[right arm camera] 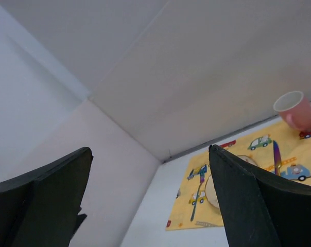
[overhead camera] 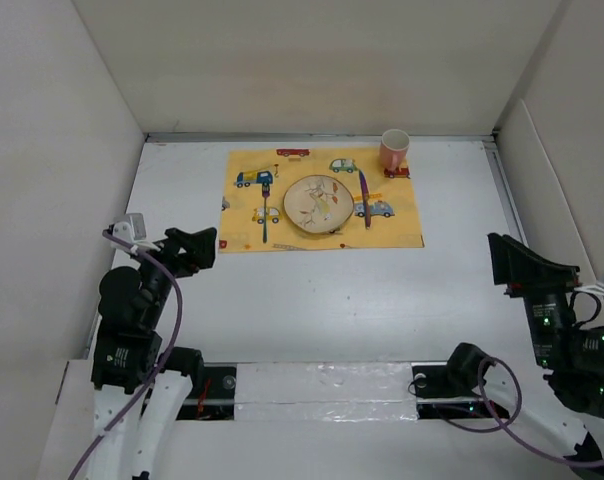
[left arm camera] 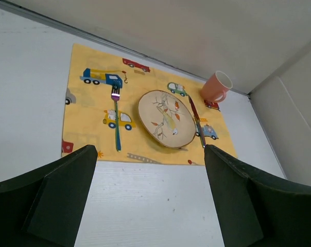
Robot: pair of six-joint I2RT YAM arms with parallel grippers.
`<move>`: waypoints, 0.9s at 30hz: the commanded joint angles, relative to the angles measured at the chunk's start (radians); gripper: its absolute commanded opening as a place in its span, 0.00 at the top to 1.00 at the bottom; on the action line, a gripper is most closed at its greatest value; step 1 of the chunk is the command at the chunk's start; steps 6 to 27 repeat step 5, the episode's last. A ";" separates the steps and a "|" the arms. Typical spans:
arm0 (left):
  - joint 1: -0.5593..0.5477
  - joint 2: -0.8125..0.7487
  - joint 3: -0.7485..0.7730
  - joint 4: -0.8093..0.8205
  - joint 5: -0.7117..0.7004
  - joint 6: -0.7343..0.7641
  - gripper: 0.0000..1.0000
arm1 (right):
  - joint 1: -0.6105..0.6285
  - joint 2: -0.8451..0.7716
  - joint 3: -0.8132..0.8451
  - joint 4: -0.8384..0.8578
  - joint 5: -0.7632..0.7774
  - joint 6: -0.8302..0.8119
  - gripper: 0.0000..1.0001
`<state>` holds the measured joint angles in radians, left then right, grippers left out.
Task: Set the dinner table for one person
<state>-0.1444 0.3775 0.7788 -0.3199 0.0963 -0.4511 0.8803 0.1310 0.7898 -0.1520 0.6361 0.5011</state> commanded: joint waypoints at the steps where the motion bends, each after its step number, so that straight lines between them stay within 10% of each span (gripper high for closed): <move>1: -0.004 -0.023 -0.025 0.001 -0.015 0.002 0.17 | 0.006 -0.039 -0.095 -0.187 0.132 0.042 0.00; 27: -0.004 -0.014 -0.065 0.051 0.043 -0.020 0.15 | 0.028 0.065 -0.107 -0.161 0.123 0.077 0.00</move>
